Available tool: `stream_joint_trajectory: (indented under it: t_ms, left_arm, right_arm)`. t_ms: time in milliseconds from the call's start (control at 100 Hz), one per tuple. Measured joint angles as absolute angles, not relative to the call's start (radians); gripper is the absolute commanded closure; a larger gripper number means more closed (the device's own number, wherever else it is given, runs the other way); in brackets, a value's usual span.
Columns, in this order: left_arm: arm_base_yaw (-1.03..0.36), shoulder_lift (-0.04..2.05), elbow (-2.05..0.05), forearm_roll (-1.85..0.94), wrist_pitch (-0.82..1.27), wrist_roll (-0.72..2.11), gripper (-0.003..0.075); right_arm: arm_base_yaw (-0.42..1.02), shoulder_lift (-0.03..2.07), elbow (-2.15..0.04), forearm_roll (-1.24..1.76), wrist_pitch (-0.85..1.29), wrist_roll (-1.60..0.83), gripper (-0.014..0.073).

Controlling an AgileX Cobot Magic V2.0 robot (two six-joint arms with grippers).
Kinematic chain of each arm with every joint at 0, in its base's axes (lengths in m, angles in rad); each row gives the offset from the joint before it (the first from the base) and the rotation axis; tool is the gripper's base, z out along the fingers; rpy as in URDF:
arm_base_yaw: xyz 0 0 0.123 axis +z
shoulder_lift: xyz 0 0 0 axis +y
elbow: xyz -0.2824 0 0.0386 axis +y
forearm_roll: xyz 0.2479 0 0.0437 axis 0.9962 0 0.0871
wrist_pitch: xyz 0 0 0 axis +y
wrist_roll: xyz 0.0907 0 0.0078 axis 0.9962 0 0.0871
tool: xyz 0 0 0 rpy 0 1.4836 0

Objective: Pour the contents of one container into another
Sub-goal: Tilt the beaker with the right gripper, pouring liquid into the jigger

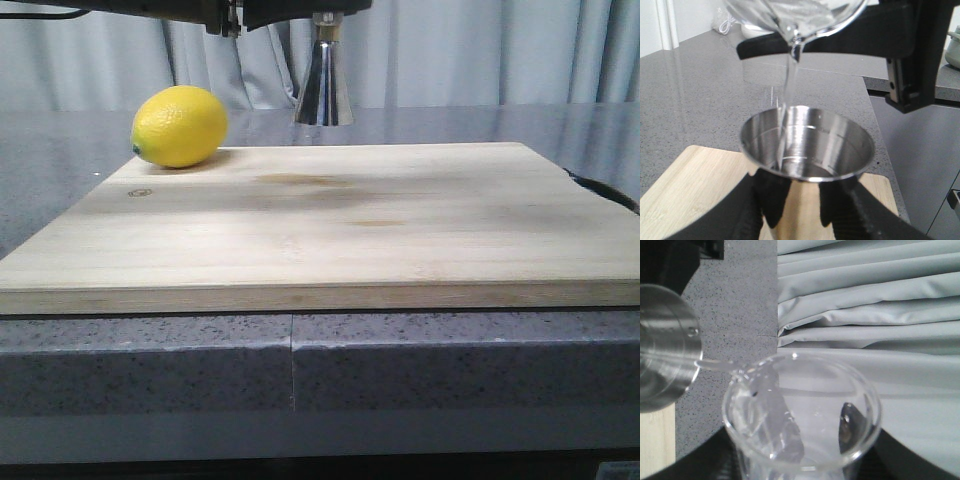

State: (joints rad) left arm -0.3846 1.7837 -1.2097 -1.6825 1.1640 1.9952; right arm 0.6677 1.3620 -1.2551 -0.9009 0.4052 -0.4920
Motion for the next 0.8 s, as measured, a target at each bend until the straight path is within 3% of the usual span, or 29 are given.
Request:
stream_joint_trajectory:
  t_ms: [800]
  left_arm:
    - [-0.385,1.784,-1.21,-1.682,1.164,1.995,0.0535]
  right_arm:
    - [0.675,1.385,-1.255,-0.906,0.405,-0.544,0.0279]
